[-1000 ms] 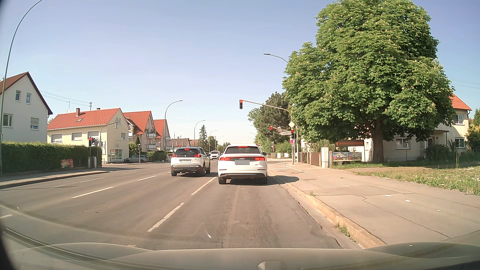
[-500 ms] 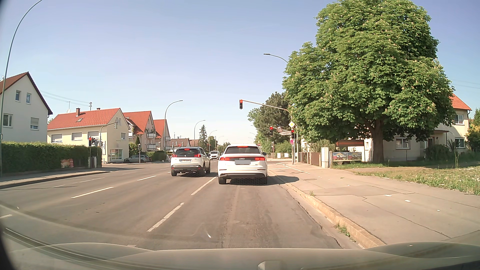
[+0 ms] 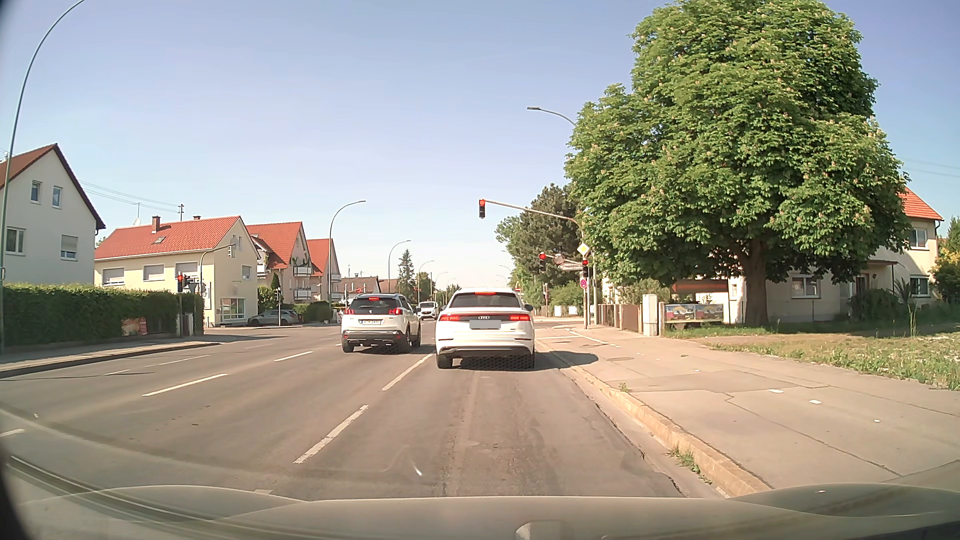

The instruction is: Follow the waypoints while adhering to traffic rules and regulations

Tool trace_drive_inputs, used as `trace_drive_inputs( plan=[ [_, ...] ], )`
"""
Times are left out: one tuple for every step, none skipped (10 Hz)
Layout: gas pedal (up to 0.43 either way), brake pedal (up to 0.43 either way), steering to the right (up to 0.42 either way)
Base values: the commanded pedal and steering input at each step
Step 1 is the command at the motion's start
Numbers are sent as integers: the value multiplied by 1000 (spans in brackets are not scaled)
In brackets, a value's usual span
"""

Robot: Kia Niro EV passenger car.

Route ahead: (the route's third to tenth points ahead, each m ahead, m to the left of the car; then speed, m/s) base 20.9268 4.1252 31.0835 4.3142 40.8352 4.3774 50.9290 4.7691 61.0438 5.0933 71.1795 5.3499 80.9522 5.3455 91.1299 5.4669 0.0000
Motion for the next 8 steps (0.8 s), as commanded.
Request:
trace_drive_inputs(
  plan=[
    [0,140,7],
    [0,140,7],
    [0,140,7],
    [0,140,7],
    [0,146,7],
    [0,140,7],
    [0,140,7],
    [0,146,7]
  ],
)
